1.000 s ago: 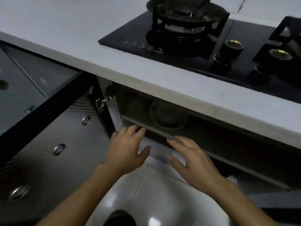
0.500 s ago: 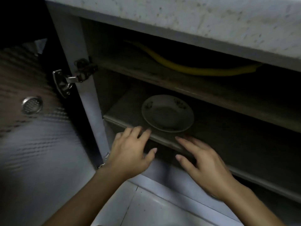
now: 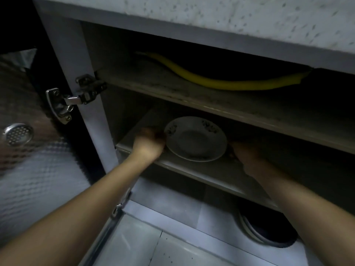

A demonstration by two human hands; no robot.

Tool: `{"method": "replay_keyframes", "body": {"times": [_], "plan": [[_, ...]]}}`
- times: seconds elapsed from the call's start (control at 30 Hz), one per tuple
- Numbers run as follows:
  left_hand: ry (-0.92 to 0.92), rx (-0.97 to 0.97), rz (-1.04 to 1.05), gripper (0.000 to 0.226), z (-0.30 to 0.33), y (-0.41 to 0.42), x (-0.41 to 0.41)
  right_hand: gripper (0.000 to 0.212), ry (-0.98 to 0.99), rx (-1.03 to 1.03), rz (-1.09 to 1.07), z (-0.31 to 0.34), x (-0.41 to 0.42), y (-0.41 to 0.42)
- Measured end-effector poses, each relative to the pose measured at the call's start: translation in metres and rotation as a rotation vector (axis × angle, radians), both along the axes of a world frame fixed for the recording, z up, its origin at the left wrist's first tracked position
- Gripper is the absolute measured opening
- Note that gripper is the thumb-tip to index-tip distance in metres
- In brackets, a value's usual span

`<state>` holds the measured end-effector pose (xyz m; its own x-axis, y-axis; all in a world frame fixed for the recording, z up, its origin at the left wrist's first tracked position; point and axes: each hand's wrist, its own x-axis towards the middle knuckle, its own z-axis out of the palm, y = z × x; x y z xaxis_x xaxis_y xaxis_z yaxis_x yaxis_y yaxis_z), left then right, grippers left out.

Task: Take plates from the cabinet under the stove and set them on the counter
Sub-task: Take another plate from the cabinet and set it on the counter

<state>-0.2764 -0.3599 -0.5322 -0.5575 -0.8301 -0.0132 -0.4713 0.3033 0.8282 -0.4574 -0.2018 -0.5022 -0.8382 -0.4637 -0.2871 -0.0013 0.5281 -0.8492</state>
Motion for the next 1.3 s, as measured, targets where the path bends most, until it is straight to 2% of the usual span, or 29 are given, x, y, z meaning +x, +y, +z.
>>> {"method": "replay_keyframes", "body": {"times": [0.1,0.2,0.33,0.5,0.77,1.0,1.17,1.3], "plan": [[0.351,0.519,0.169,0.009,0.004,-0.002,-0.012,0.027,-0.108,0.041,-0.023,0.001,-0.011,-0.008],[0.428,0.680,0.264,0.016,0.005,-0.006,-0.015,0.029,-0.118,0.050,-0.006,0.000,-0.015,-0.009],[0.433,0.778,0.258,0.016,0.005,-0.010,-0.015,0.029,-0.114,0.086,0.016,0.000,-0.015,-0.012],[0.409,0.806,0.279,0.014,-0.001,-0.014,-0.019,0.032,-0.141,0.052,-0.013,-0.002,-0.012,-0.018],[0.468,0.798,0.340,0.027,-0.008,-0.003,-0.002,0.033,-0.142,0.061,-0.017,-0.002,-0.004,-0.011],[0.411,0.760,0.418,0.015,0.024,0.025,0.037,0.036,-0.189,0.091,0.003,0.019,0.023,0.001],[0.362,0.758,0.515,0.022,0.053,0.050,0.067,0.039,-0.198,0.071,0.009,0.035,0.053,0.020],[0.311,0.737,0.565,0.026,0.078,0.076,0.096,0.038,-0.308,0.064,0.027,0.059,0.078,0.037]]}}
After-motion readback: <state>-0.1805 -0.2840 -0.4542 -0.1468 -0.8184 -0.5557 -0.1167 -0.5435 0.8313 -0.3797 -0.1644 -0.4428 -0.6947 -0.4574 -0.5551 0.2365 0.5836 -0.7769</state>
